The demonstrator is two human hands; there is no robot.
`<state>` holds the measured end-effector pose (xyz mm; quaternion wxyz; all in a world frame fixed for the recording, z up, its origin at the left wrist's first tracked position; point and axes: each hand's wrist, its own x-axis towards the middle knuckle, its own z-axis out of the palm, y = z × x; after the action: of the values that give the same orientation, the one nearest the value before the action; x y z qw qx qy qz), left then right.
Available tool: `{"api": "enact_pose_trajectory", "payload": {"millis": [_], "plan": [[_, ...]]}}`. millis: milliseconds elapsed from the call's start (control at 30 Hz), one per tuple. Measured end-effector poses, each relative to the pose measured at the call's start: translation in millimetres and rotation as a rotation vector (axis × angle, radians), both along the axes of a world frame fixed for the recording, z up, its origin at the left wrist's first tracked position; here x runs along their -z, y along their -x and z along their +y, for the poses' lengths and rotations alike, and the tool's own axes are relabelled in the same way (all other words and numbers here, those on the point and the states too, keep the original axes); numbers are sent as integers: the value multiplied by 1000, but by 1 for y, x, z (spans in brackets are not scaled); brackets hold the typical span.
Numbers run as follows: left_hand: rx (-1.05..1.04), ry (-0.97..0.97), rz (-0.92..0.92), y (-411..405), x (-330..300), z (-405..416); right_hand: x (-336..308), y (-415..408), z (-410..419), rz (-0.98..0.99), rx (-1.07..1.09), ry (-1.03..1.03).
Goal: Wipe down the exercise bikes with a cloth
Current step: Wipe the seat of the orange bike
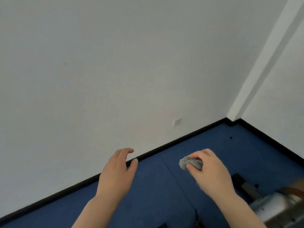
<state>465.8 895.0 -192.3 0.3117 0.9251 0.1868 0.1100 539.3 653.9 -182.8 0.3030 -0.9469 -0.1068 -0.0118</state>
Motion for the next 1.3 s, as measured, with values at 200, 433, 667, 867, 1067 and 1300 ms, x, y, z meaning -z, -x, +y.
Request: {"api": "enact_pose_trajectory", "payload": {"millis": [200,433,667,867,1067,1300], "plan": [[133,34,9,-95,3,9,-5,-64,8,25,91,9],[416,44,43,-240,7,20,-5,-147,28,-6,343,-7],[695,20,-2,-366,3,1,-22,-198,18,-51,625,-18],[1022,79,35,-401,6,-81,-34,-193,-29,-76,904,17],[1184,65,-14,-448,8,-168,-26,-205,-85,-79,1055,33],[1346,100,-65,-481,-16,-293,-45,-223,-174,-126,1170,83]]}}
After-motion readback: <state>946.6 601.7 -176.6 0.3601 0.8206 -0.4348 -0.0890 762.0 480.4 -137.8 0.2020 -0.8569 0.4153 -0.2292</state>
